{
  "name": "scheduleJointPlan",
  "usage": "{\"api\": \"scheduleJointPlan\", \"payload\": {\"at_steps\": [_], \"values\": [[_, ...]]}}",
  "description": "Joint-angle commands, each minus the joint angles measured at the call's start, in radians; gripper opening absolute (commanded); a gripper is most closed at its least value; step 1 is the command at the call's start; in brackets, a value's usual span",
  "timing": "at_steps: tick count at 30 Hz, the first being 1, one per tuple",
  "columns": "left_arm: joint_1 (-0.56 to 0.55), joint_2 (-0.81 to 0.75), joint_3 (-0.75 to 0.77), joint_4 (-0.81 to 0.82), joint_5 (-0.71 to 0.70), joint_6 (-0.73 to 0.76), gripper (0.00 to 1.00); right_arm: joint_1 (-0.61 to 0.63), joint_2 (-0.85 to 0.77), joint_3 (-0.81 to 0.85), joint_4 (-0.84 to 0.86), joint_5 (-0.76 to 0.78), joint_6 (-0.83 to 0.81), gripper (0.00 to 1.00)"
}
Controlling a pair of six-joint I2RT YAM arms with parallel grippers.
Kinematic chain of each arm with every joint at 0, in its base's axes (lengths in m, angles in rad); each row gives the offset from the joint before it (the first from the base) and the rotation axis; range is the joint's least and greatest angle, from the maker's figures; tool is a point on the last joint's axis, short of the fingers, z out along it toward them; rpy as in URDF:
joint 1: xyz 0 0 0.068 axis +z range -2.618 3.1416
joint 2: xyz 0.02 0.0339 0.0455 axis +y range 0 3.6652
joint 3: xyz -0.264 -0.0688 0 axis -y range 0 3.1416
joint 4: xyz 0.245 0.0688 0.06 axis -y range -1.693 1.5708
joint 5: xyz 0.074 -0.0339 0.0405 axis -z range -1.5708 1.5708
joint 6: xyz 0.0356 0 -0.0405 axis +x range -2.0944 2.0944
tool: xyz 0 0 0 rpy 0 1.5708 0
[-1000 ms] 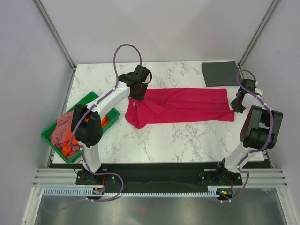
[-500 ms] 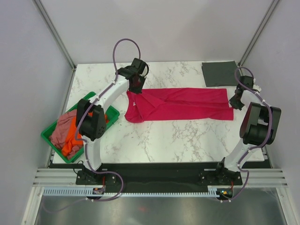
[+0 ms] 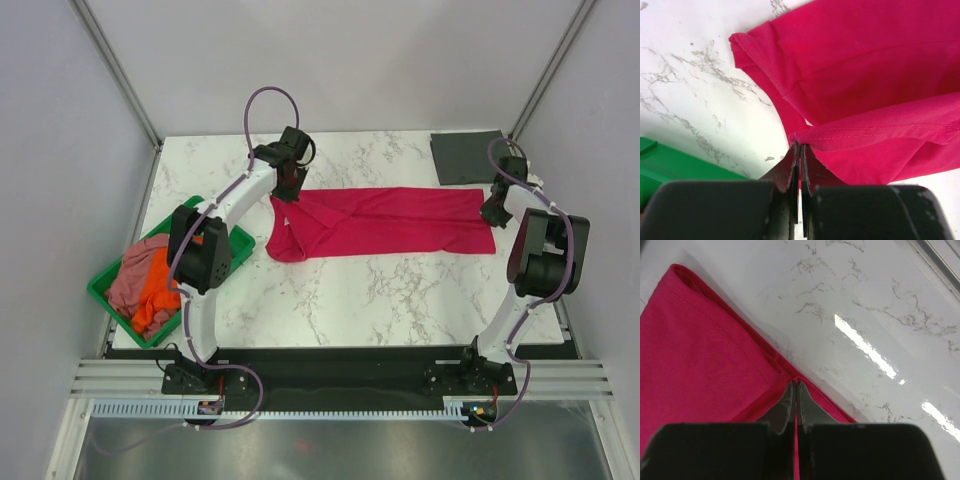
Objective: Fold and stack the t-shirts
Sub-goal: Fold the tshirt
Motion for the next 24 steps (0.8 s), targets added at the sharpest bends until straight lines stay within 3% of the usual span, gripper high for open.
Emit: {"api": "scheduleJointPlan", "payload": {"at_steps": [1,11,15,18,19,22,24], "values": [[0.014,-0.001,0.005,-0.017,-0.043,0.053,0.02,0.004,0.013,0.053,-0.003,0.018,-0.008,0.0],[0.021,0.036,0.024,-0.023,-0.047,0.056,0.02,0.01,0.064,0.106,-0.011,0.033,-0.01,0.01],[0.021,0.05,0.028,-0.028,-0.066,0.041,0.02,0.018,0.082,0.124,-0.011,0.035,-0.002,0.07],[0.021,0.048,0.028,-0.032,-0.075,0.035,0.02,0.024,0.076,0.162,-0.029,0.038,-0.002,0.17],[0.023,0.048,0.033,-0.035,-0.085,0.032,0.04,0.024,0.068,0.173,-0.041,0.045,0.003,0.3],[0.021,0.022,0.045,-0.052,-0.116,-0.031,0.33,0.024,-0.008,0.167,-0.063,0.07,0.006,0.47],[0.021,-0.021,0.048,-0.055,-0.13,-0.084,0.38,0.023,-0.069,0.123,-0.07,0.064,0.007,0.52]]}}
